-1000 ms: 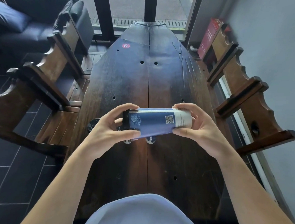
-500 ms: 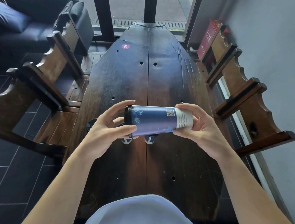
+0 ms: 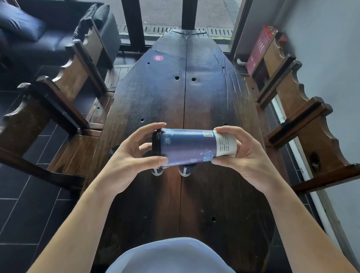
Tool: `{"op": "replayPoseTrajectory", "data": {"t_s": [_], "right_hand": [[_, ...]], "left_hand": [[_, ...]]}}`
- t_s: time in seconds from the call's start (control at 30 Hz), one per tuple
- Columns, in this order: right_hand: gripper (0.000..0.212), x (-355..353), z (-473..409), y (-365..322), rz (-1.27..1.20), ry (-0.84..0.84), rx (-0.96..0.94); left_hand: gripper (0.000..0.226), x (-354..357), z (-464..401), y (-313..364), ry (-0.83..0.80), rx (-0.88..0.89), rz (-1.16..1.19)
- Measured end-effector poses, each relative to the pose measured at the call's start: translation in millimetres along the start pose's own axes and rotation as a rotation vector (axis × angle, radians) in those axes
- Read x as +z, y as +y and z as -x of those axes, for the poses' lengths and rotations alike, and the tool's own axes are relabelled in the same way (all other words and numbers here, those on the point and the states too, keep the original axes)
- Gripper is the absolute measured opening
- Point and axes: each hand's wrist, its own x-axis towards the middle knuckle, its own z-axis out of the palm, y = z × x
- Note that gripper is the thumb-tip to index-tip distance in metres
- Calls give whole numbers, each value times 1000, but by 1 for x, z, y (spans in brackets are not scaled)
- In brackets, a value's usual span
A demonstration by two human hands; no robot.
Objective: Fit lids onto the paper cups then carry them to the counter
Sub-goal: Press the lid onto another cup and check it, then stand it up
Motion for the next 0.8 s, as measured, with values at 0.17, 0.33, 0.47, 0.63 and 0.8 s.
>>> {"op": "replayPoseTrajectory", "data": {"t_s": [0.17, 0.33, 0.47, 0.63, 0.8], "right_hand": [[65, -3, -1, 2, 2, 8, 5], [68, -4, -1, 2, 115, -24, -18], [67, -4, -2, 1, 124, -9, -31], [67, -7, -2, 2, 148, -33, -10], [72, -9, -6, 7, 229, 7, -50]], "left_hand": [[69, 0, 0, 1, -6, 55, -3], [69, 3, -1, 1, 16, 16, 17], [76, 6, 0, 3, -17, 23, -13], [74, 7, -1, 4, -9, 17, -28], [77, 6, -5, 0, 29, -7, -2]]}}
